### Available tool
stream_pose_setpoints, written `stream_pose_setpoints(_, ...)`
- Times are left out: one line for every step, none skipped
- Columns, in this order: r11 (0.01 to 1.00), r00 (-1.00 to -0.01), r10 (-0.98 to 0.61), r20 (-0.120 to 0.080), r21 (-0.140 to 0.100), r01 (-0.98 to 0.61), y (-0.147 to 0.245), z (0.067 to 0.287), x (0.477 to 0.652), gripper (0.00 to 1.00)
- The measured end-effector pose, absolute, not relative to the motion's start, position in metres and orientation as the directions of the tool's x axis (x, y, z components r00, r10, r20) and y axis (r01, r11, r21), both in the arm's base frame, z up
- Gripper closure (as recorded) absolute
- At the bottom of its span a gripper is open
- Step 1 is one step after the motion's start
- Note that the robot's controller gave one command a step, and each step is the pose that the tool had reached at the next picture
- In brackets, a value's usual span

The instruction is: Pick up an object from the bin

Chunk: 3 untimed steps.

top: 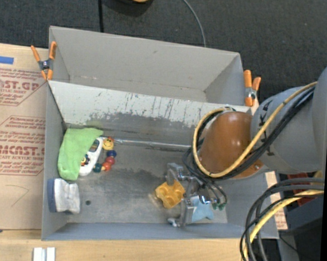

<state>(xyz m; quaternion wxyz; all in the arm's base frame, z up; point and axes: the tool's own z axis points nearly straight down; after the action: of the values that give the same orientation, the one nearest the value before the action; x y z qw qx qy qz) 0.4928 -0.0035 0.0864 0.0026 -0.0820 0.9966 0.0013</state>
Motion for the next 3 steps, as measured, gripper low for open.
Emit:
stream_pose_setpoints(0.997,-0.996,-0.08,-0.033,0.003,-0.08,-0.016,0.0754,0.4929,1.0)
stream_pose_setpoints(0.997,-0.996,-0.08,-0.032,0.003,-0.08,-0.016,0.0752,0.4927,1.0)
stream_pose_setpoints(0.996,-0.995,-0.092,-0.035,0.002,-0.092,-0.0159,0.0751,0.4919,1.0)
